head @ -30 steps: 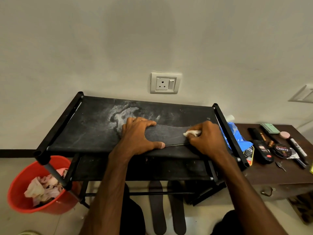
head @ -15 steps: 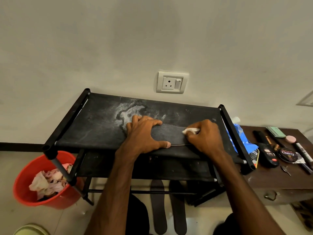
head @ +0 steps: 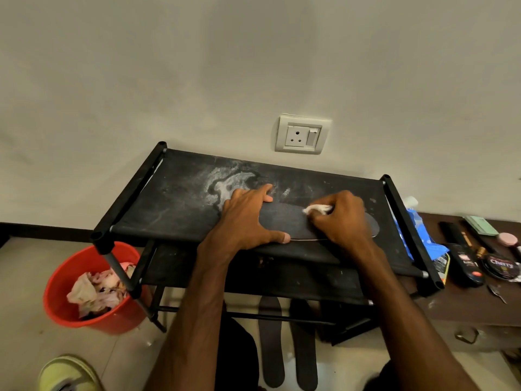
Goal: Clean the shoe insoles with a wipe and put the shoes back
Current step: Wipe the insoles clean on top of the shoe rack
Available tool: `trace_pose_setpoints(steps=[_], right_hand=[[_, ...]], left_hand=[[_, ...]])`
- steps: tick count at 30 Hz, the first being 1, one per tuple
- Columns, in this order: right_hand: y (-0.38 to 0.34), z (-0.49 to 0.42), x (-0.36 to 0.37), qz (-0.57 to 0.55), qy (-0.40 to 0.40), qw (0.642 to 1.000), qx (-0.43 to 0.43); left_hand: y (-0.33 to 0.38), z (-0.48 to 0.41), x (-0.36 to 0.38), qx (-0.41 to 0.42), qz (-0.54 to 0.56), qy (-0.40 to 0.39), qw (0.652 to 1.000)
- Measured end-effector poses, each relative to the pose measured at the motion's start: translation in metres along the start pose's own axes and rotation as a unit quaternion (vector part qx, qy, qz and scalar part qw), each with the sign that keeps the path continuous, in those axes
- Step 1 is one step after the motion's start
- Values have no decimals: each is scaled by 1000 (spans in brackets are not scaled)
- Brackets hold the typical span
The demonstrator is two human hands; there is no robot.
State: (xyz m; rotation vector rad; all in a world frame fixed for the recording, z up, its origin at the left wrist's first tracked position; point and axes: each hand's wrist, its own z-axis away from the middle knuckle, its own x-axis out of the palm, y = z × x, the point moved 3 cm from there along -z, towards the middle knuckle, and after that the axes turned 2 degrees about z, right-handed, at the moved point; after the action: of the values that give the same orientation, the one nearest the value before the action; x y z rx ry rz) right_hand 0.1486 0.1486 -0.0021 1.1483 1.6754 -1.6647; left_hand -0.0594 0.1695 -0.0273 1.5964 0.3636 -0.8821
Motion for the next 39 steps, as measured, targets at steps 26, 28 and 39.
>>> trace_pose_setpoints(steps=[26,28,39], right_hand=[[-55,-1,39,46,-35,994,-90],[-67,6,46,12,-70,986,-148],[-21,-16,21,43,4,999,-10]], left_hand=[[-8,3,-8,2,47,-2,999],[-11,3,-9,1,48,4,999],[-8,3,-8,-12,49,-3,999]])
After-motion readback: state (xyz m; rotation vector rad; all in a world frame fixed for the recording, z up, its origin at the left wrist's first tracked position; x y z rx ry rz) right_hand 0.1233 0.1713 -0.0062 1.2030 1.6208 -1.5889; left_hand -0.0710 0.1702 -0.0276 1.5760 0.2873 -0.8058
